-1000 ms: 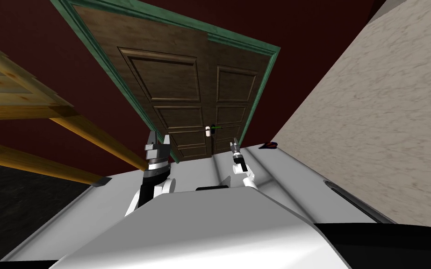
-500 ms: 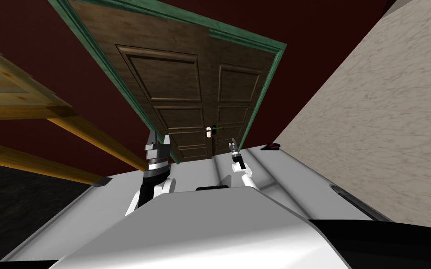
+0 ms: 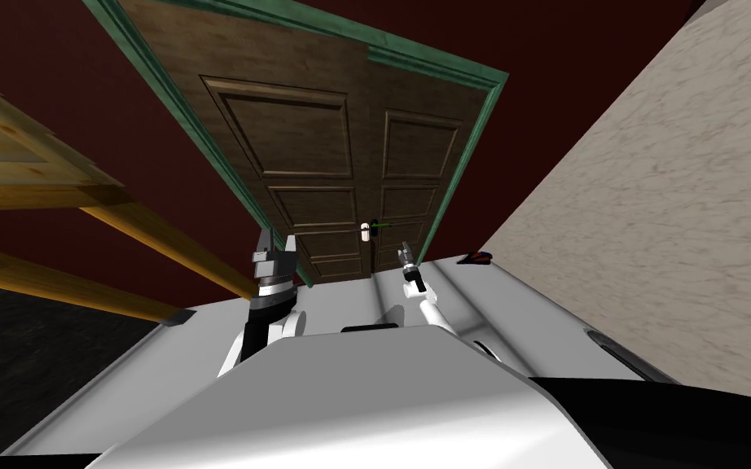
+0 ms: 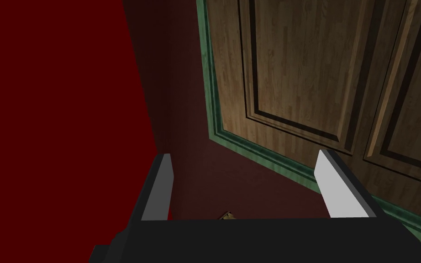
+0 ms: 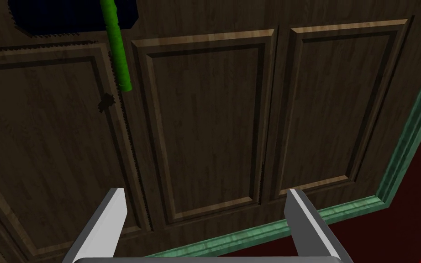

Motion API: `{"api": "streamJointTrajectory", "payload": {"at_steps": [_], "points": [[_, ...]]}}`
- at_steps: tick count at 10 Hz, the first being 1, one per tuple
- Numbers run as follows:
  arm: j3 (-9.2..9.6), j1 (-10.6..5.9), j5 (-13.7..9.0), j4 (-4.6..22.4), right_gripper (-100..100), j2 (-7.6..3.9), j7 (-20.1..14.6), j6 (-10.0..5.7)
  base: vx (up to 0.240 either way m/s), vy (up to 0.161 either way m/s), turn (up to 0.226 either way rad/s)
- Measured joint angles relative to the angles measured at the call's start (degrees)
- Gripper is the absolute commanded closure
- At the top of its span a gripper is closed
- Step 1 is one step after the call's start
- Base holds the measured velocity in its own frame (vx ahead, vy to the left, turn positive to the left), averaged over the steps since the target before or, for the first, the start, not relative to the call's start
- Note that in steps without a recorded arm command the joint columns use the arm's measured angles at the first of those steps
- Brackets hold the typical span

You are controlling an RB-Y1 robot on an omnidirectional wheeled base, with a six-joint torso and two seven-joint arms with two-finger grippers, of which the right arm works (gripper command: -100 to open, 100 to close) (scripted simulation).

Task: Pull the door open

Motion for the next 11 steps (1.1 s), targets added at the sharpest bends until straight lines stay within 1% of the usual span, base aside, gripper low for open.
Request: {"api": "streamJointTrajectory", "payload": {"at_steps": [2, 4, 5, 6, 8, 11], "points": [[0.18, -2.37, -0.29, 3.38, -100, -0.38, 0.14, 0.47, 0.096, 0.022, 0.039], [0.45, -4.78, -0.58, 7.33, -100, -0.84, 0.15, 0.26, 0.106, 0.018, 0.045], [0.55, -5.80, -0.72, 8.73, -100, -0.99, 0.26, 0.57, 0.071, 0.003, 0.009], [0.63, -6.34, -0.81, 9.82, -100, -1.26, 0.17, 0.67, 0.054, 0.002, 0.017], [0.82, -8.19, -1.05, 13.00, -100, -1.71, 0.03, 0.61, 0.087, -0.006, 0.045], [1.16, -11.56, -1.43, 18.48, -100, -2.26, 0.03, 0.47, 0.098, 0.012, 0.038]]}}
